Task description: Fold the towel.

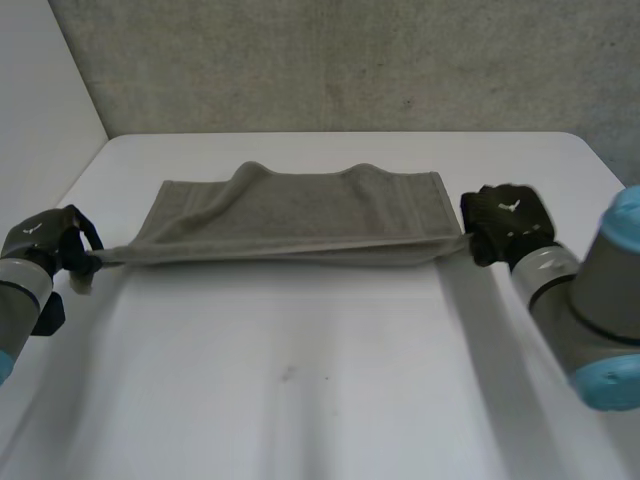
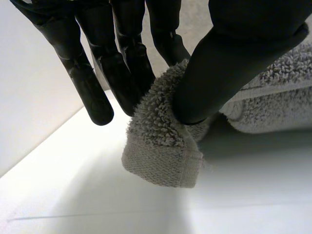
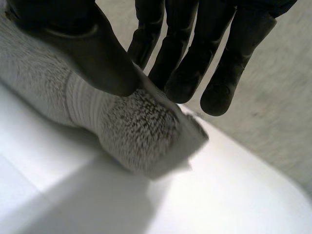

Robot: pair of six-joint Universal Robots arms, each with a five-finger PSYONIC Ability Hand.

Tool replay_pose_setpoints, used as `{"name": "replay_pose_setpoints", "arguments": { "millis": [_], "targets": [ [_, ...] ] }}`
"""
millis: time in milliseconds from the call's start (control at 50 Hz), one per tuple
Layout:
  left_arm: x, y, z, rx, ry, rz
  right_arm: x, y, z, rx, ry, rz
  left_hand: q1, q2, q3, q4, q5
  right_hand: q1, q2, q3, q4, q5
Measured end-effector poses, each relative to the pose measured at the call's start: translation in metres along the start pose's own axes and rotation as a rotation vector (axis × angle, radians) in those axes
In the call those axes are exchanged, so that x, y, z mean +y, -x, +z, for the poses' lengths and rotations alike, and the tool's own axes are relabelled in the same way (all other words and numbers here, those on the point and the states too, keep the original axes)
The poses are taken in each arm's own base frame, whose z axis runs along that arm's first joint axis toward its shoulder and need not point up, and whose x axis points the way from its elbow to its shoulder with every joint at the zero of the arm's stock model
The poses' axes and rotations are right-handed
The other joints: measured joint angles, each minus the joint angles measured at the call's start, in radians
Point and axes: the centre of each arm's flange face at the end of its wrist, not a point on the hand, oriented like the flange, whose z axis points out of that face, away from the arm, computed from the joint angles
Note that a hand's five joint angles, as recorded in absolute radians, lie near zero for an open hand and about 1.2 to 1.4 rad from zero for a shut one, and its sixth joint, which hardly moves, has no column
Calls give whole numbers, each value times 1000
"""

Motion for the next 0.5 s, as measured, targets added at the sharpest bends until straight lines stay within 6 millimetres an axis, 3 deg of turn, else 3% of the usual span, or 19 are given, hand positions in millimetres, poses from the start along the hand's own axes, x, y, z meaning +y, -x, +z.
{"name": "replay_pose_setpoints", "arguments": {
  "millis": [120, 300, 420, 500],
  "targets": [
    [-1, -9, -25, 41, 50, 25, -20, -16, -34, -63, 88, -276, 0, 0, 0, 0, 0, 0, 0, 1, 0, 0],
    [-10, -19, -100, 128, 161, 151, -45, -48, -93, -182, 324, -480, 0, 0, 0, 0, 0, 0, 0, 2, 0, 4],
    [-11, -19, -120, 156, 156, 246, -64, -59, -101, -180, 292, -490, 0, 0, 0, 1, 0, 0, 0, 2, 0, 6],
    [-14, -21, -116, 177, 128, 277, -61, -62, -84, -194, 266, -474, 0, 0, 0, 1, 0, 0, 0, 2, 0, 12]
  ]
}}
